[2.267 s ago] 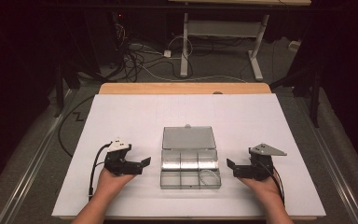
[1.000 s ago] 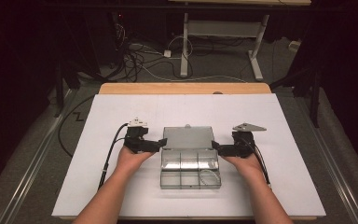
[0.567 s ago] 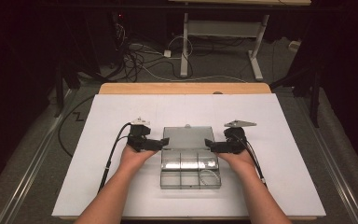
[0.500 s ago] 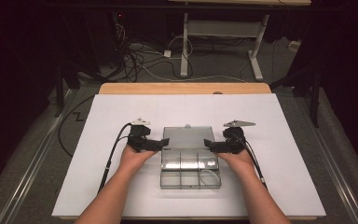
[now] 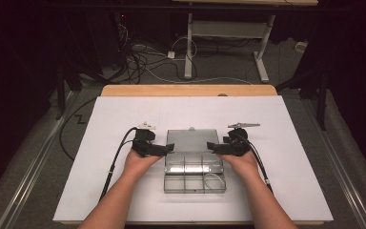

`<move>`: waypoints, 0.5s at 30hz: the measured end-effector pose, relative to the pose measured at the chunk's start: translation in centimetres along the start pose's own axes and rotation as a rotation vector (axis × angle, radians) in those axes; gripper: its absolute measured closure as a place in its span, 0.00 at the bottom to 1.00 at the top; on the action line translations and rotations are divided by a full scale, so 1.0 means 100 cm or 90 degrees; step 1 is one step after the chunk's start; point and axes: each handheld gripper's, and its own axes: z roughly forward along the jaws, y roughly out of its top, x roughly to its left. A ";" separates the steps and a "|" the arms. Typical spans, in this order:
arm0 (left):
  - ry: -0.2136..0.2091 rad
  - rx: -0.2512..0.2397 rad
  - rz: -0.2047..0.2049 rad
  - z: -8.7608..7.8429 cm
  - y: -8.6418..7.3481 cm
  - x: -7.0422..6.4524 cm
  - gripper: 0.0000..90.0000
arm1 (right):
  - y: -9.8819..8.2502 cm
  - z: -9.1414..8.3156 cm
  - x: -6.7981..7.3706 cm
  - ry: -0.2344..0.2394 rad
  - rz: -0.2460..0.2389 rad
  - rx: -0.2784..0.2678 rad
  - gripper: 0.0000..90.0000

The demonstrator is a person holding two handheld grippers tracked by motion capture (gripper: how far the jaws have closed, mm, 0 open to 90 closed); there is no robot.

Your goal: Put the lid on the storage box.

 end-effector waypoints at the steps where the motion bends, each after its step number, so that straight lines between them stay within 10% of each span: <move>1: 0.000 0.000 0.000 0.000 0.000 0.000 0.00 | 0.000 0.001 0.000 0.003 0.006 0.002 0.19; 15: -0.002 0.000 0.005 0.001 0.000 -0.002 0.00 | 0.000 0.005 -0.003 0.070 0.064 0.025 0.30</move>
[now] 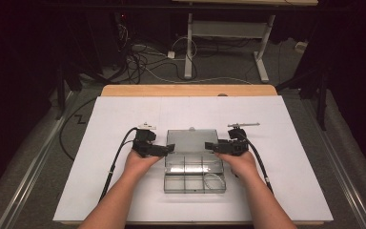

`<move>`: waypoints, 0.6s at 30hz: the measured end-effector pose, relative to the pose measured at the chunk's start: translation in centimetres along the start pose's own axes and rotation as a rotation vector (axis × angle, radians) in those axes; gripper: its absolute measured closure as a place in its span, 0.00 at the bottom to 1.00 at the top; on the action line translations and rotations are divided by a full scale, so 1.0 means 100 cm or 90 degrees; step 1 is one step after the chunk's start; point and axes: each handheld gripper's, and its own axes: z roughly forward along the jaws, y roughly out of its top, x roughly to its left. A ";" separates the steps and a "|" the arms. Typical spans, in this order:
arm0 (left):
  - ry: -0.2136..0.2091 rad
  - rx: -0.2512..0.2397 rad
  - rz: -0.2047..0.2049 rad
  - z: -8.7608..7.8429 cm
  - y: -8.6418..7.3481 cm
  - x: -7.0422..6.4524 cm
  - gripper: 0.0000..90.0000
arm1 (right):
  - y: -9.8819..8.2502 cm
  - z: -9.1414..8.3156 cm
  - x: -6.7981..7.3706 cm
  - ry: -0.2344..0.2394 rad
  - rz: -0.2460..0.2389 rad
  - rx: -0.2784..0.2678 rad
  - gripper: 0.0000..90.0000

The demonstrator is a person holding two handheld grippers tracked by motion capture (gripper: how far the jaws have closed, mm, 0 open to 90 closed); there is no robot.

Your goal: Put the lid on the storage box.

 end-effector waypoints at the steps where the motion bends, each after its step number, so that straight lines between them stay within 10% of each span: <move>1: 0.001 0.000 0.000 0.000 0.000 0.000 0.00 | 0.000 0.000 0.000 0.006 0.004 0.001 0.32; 18: 0.016 -0.010 0.016 -0.004 0.001 -0.001 0.00 | -0.001 -0.004 0.005 -0.001 -0.010 -0.023 0.42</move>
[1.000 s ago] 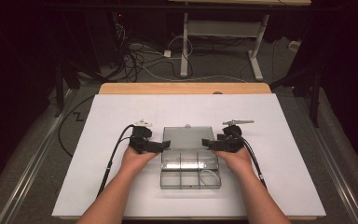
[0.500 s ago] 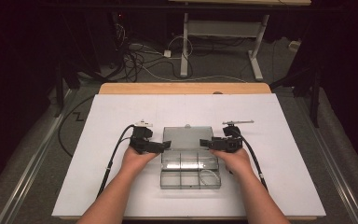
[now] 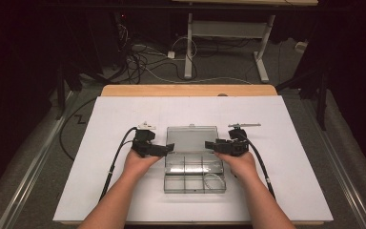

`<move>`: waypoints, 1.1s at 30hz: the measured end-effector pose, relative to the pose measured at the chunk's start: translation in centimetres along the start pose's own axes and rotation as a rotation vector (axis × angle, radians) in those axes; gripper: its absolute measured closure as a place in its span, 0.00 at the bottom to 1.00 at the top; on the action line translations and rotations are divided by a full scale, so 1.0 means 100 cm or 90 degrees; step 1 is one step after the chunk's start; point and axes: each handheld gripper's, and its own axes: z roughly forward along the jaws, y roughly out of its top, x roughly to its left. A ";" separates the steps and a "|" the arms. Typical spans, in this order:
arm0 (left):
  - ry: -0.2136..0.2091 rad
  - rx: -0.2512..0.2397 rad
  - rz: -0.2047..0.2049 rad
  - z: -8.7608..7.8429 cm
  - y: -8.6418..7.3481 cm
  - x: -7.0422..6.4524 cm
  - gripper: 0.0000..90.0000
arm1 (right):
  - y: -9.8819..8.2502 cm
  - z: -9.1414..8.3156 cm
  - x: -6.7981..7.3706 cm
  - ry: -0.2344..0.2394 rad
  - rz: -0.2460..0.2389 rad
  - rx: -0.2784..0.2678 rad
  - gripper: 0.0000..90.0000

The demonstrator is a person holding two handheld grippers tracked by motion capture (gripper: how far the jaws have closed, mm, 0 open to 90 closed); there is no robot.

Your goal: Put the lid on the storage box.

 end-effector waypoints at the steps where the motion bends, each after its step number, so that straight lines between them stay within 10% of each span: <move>1: 0.001 -0.002 0.000 -0.001 0.000 0.000 0.00 | 0.000 -0.001 0.001 -0.001 -0.003 -0.004 0.44; 33: -0.067 -0.055 0.044 -0.011 0.004 -0.017 0.56 | -0.006 -0.027 0.016 -0.068 -0.115 -0.108 0.71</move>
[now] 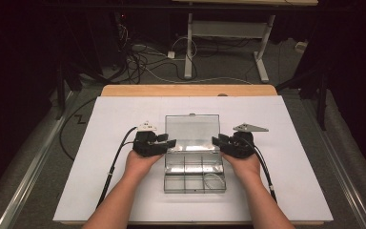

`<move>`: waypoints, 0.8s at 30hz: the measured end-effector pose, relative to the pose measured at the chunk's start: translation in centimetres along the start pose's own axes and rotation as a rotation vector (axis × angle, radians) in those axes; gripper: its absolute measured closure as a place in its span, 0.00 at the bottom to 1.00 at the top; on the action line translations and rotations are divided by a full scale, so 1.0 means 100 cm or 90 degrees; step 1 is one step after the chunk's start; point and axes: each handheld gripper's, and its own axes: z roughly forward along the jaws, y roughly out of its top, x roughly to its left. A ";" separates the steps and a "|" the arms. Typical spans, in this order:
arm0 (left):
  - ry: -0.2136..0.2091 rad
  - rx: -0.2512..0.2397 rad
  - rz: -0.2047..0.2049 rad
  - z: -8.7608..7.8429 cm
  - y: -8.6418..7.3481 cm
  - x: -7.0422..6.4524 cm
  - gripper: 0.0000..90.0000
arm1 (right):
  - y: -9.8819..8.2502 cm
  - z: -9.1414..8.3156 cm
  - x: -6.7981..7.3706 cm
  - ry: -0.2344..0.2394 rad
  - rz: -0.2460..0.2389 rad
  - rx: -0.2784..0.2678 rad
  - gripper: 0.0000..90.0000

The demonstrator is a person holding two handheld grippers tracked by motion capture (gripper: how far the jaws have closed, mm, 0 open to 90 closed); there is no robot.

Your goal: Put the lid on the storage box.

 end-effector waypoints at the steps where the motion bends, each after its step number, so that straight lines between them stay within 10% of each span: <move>1: 0.000 -0.001 0.002 0.000 0.000 0.000 0.56 | 0.000 -0.001 0.000 -0.002 -0.002 -0.001 0.72; 24: 0.015 -0.035 0.034 -0.015 -0.002 -0.009 0.72 | -0.003 -0.038 0.008 -0.016 -0.086 -0.024 1.00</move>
